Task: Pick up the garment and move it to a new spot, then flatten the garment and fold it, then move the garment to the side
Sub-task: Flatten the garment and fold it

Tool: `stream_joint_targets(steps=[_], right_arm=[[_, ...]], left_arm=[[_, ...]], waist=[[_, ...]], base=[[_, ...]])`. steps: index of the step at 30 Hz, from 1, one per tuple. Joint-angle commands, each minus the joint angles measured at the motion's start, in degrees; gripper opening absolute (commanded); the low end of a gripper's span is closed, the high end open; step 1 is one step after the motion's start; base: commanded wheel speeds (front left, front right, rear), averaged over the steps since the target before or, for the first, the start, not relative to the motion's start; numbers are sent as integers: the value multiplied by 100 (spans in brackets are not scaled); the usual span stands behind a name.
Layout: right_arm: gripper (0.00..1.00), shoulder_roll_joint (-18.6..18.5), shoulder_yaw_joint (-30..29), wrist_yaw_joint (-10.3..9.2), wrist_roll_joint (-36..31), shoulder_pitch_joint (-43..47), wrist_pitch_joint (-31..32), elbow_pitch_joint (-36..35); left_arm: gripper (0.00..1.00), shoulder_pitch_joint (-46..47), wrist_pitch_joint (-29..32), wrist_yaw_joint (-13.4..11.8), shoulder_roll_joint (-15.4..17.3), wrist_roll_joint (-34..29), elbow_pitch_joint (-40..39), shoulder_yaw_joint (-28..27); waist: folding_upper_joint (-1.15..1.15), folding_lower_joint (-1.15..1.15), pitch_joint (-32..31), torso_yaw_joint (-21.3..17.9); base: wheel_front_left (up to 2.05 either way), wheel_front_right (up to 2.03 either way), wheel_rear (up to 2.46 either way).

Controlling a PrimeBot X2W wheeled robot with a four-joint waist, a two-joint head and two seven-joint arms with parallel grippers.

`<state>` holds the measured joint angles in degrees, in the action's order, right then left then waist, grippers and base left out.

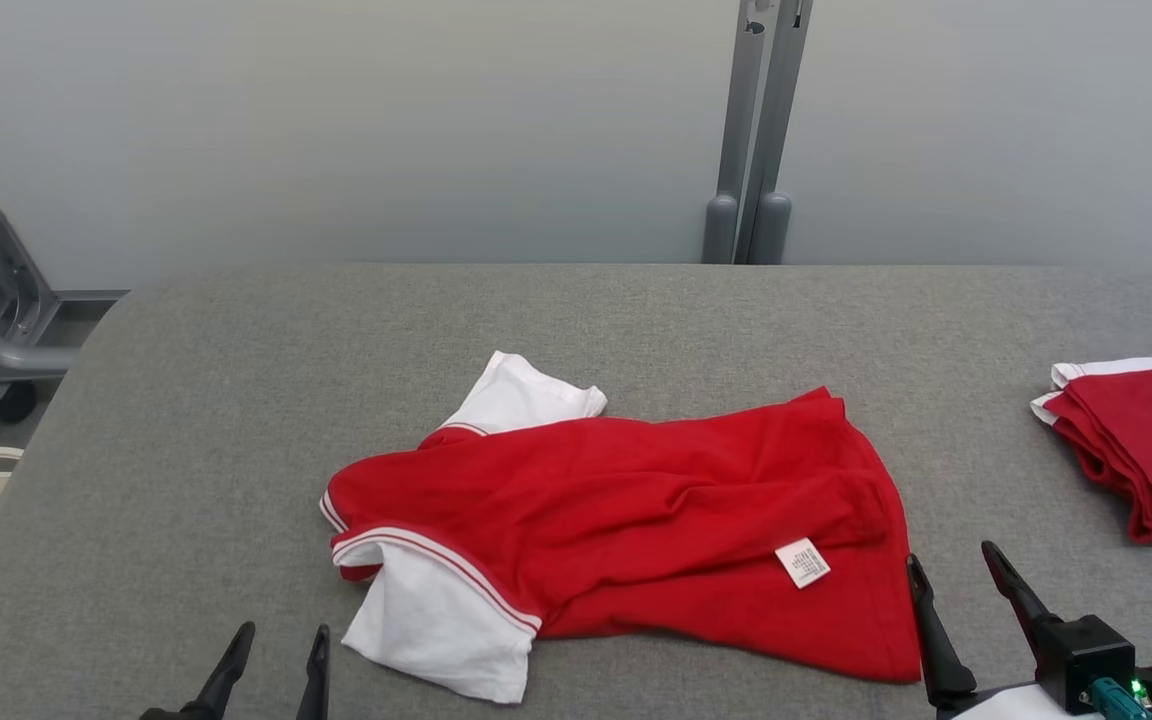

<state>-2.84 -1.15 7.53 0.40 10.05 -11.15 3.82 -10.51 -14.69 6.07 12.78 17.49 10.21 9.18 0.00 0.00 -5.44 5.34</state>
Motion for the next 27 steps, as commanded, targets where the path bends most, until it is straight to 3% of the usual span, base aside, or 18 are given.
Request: stream_joint_targets(steps=[1,11,16,27], right_arm=[[100,-10,-9,-9,53,21,33,-27],[100,-50,-17,-9,-10,-198,470,-26],[100,-235,106,-9,20,-502,981,124],[100,-531,331,-9,187,-1095,1351,438]], left_arm=[[100,77,56,-10,47,0,54,16],[100,550,648,78,317,-146,825,452],[100,1040,868,120,456,-160,1538,769],[100,2047,785,138,539,109,2676,1584]], waist=[[0,0,15,-4],[0,0,181,-11],[0,0,337,-87],[0,0,728,-141]], base=[[0,0,0],[0,0,0],[0,0,0],[0,0,0]])
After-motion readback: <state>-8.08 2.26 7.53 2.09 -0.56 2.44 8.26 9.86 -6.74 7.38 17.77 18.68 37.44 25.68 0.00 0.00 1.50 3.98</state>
